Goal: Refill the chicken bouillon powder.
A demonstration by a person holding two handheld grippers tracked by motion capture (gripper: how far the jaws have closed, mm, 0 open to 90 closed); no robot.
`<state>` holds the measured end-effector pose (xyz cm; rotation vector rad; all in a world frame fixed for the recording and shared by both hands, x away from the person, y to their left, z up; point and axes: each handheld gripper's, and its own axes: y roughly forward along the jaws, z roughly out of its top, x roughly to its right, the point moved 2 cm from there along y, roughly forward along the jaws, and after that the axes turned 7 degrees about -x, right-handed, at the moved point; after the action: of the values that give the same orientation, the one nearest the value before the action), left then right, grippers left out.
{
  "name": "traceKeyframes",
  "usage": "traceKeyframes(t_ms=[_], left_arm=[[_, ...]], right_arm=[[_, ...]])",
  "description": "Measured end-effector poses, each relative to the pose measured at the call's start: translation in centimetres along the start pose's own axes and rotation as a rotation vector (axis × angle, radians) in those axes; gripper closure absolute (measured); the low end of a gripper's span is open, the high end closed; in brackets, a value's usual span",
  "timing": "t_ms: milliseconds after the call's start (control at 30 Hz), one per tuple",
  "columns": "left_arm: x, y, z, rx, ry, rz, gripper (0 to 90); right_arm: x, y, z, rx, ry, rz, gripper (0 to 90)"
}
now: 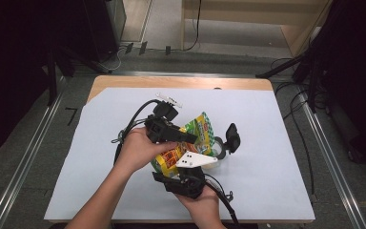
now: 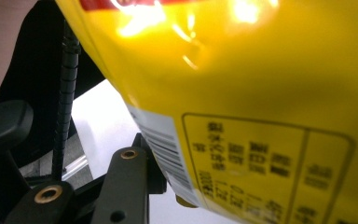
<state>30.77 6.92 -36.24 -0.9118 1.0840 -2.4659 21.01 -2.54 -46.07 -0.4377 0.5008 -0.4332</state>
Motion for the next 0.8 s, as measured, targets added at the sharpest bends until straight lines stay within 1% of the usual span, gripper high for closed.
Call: traceKeyframes(t_ms=[100, 200, 300, 433, 600, 700, 800], left_arm=[[-0.07, -0.36, 0.0, 0.012, -0.001, -0.011, 71.0], [-0.11, -0.52, -0.08, 0.009, -0.008, -0.014, 70.9], [-0.06, -0.42, -0.09, -0.006, -0.014, -0.011, 72.4], [0.05, -0.22, -0.09, -0.014, -0.012, 0.01, 76.3], [0.01, -0.18, -0.14, -0.017, -0.015, 0.032, 81.4], [-0.09, -0.2, -0.16, -0.015, -0.021, 0.034, 82.5], [-0.15, -0.23, -0.15, -0.012, -0.026, 0.035, 82.7]], right_arm=[[0.1, -0.23, 0.21, 0.01, 0.005, 0.004, 65.2], [0.26, -0.32, 0.27, 0.009, 0.005, 0.007, 65.2], [0.25, -0.3, 0.25, 0.005, 0.003, 0.005, 64.9], [0.2, -0.16, 0.2, -0.003, -0.002, 0.0, 64.5], [0.16, -0.05, 0.22, -0.018, -0.023, 0.0, 62.9], [0.12, 0.04, 0.27, -0.034, -0.04, 0.006, 60.4], [0.08, 0.13, 0.35, -0.044, -0.053, 0.0, 59.6]])
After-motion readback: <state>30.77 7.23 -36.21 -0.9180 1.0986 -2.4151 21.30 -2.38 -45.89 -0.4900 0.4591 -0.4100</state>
